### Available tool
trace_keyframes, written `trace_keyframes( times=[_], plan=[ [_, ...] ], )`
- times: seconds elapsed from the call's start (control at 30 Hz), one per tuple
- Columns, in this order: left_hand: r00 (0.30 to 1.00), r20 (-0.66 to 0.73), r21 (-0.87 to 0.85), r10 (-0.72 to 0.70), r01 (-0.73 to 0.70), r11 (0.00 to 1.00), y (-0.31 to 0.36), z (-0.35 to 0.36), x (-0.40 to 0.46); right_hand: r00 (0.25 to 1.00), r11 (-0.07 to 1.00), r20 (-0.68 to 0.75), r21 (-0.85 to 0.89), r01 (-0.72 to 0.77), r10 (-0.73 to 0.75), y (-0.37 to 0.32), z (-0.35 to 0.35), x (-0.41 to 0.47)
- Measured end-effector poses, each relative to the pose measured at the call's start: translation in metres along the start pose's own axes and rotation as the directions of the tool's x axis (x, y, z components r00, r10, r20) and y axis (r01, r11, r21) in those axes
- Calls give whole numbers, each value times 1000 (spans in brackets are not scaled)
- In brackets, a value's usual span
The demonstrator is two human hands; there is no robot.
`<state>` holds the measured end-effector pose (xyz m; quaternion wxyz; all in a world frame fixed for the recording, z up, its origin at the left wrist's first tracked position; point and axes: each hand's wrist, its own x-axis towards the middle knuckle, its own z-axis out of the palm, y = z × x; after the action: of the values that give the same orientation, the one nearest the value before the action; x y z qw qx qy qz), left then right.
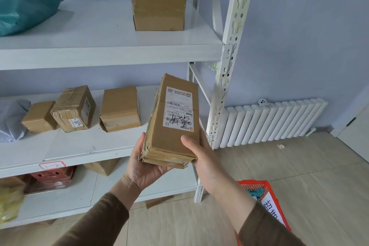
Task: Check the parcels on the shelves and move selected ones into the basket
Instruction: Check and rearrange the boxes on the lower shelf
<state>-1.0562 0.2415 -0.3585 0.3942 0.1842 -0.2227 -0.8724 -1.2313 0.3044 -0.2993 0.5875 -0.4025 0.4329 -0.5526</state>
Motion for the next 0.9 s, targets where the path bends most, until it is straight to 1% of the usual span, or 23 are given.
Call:
trace_keyframes(
  times=[0.07, 0.13, 0.2, 0.23, 0.3, 0.37, 0.43, 0.5, 0.53, 0.6, 0.67, 0.77, 0.83, 0.9],
  plan=[
    [999, -19, 22, 28, -28, 999, 5, 2, -2, 994, 996, 87, 53, -67, 62, 5, -3, -1],
    [996, -51, 84, 77, -72, 994, 10, 4, -5, 994, 996, 92, 62, -64, 58, 9, -7, -3],
    [991, -100, 158, 93, -77, 984, 14, -1, -4, 997, 999, 77, 41, -30, 26, 14, -14, 0],
    [987, -119, 223, 104, -76, 972, 15, -2, -3, 997, 1000, 79, 17, -13, 11, 15, -17, 1],
    [984, -123, 363, 128, -76, 929, 19, -2, -1, 997, 999, 80, -35, 12, -9, 19, -23, 6],
    [985, -106, 500, 136, -66, 864, 24, 2, -1, 997, 996, 69, -88, 31, -25, 23, -29, 11],
    [991, -90, 611, 97, -22, 791, 29, 3, -2, 999, 987, 43, -158, 32, -25, 29, -33, 17],
    [998, -66, 692, 22, 29, 721, 29, 2, -2, 1000, 982, 2, -188, -6, 6, 35, -34, 22],
    [998, -69, 708, -4, 52, 704, 28, 0, -2, 999, 984, -30, -178, -29, 24, 38, -34, 25],
    [991, -132, 693, 7, 87, 716, 24, -3, 4, 991, 987, -110, -130, -91, 77, 41, -32, 32],
    [967, -252, 635, 44, 131, 761, 21, -7, 13, 973, 980, -153, -72, -186, 173, 42, -32, 39],
    [901, -432, 520, 31, 221, 825, 21, -10, 30, 931, 936, -163, -86, -342, 325, 48, -38, 52],
    [877, -480, 511, 29, 252, 822, 25, -10, 47, 893, 903, -185, -57, -426, 410, 54, -42, 66],
    [863, -502, 524, 54, 254, 813, 31, -11, 69, 875, 897, -213, 14, -441, 434, 57, -44, 88]
  ],
)
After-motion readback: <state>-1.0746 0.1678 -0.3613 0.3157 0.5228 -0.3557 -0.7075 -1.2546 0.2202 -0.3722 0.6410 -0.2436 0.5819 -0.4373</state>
